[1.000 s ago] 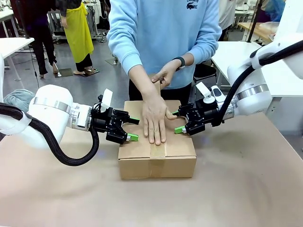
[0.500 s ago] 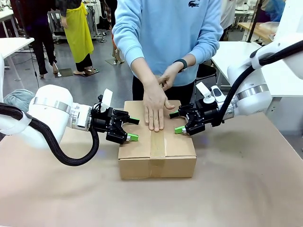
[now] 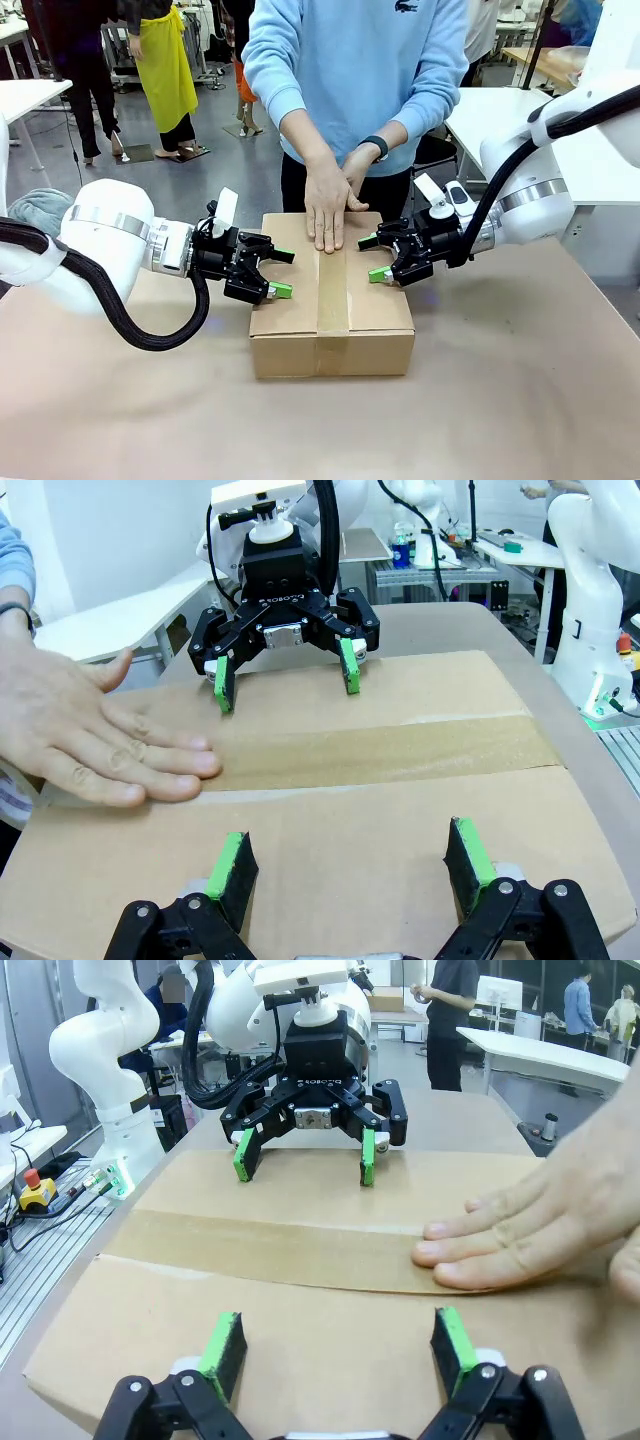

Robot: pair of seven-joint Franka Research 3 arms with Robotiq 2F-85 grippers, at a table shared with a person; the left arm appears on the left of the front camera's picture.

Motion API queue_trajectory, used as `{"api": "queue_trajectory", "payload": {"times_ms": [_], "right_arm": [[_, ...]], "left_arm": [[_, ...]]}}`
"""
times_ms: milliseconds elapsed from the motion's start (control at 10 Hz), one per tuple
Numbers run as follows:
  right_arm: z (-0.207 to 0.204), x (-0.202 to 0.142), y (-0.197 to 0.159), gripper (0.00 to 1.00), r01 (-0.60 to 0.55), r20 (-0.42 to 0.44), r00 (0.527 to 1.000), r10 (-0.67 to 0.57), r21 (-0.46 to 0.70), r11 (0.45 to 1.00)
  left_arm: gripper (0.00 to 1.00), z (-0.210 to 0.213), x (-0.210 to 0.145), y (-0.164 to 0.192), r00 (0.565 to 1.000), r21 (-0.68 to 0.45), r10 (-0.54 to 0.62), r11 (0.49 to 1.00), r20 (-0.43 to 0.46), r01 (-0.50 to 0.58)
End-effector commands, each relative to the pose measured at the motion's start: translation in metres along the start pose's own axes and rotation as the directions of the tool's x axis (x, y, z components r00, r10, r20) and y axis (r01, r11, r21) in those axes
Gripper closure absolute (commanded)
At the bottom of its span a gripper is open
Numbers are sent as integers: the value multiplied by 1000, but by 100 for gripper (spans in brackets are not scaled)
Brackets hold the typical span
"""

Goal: Pack the gift set into the box.
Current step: Press and hold the closed box until the human finishes sealing it.

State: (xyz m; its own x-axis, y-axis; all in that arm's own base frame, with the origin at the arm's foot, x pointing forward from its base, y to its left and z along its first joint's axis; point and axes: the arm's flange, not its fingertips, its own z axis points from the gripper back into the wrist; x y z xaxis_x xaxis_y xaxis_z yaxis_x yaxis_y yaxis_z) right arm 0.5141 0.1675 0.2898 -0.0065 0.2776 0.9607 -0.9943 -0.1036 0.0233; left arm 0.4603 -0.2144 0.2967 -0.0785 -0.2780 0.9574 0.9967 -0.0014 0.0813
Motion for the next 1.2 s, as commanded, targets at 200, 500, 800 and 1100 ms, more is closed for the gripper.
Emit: {"api": "queue_trajectory", "payload": {"times_ms": [200, 500, 800, 1100], "right_arm": [[-1, -1, 0, 0, -2, -9, 1000, 1, -1, 1000], [-1, -1, 0, 0, -2, -9, 1000, 1, -1, 1000], [-1, -1, 0, 0, -2, -9, 1000, 1, -1, 1000], [-1, -1, 0, 0, -2, -9, 1000, 1, -1, 1000]], "left_arm": [[0, 0, -2, -2, 1000, -2, -18, 1000, 4, 18], [0, 0, -2, -2, 1000, -2, -18, 1000, 4, 18], [0, 0, -2, -2, 1000, -2, -18, 1000, 4, 18], [0, 0, -2, -2, 1000, -2, -18, 1000, 4, 18]]}}
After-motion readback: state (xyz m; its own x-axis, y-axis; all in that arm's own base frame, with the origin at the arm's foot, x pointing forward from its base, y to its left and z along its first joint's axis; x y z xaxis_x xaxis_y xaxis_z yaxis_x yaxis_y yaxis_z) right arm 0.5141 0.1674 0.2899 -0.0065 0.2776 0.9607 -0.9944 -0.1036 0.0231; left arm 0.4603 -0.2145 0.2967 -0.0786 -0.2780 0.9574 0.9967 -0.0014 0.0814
